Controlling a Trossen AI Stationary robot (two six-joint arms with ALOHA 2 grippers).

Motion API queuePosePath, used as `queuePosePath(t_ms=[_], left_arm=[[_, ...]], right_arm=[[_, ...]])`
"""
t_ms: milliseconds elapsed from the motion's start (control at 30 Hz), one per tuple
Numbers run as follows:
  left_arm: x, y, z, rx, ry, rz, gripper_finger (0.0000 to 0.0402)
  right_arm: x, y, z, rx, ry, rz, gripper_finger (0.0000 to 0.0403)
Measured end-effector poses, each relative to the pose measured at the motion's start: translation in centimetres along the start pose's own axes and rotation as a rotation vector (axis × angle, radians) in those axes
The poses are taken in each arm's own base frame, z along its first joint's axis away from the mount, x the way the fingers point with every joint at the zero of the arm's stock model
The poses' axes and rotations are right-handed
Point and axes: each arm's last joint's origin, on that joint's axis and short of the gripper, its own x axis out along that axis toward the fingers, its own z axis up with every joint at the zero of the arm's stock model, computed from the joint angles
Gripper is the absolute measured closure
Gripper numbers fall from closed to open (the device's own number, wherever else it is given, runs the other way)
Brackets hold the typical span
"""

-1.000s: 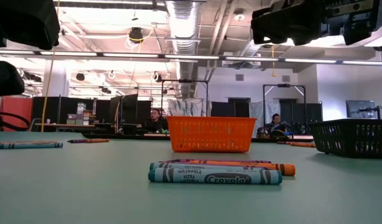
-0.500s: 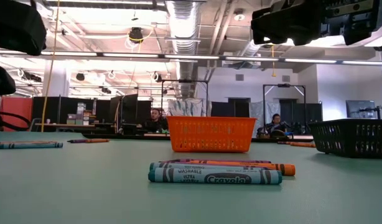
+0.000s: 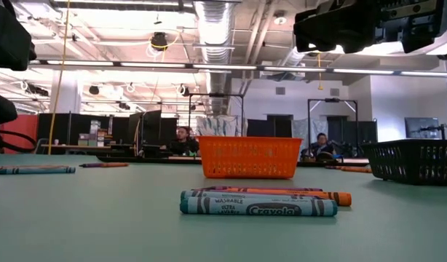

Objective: Sort crayons
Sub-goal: Put the blue crayon into the blue bin

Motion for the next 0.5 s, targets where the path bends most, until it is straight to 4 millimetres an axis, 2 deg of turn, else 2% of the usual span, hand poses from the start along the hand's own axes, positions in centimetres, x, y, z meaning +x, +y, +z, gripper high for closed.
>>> queuePosePath(t_ms=[167, 367, 500], left_arm=[[-0.6, 0.0, 0.2, 0.023, -0.001, 0.045, 0.031], [-1.1, 0.0, 0.5, 0.033, -0.009, 0.072, 0.0387], [-1.1, 0.0, 0.5, 0.031, -0.027, 0.071, 0.0389]], right_arm=[[0.0, 0.0, 0.0, 0.0, 0.0, 0.0, 0.0349], [0.0, 0.0, 0.0, 0.0, 0.0, 0.0, 0.0349], [0.0, 0.0, 0.0, 0.0, 0.0, 0.0, 0.0349]])
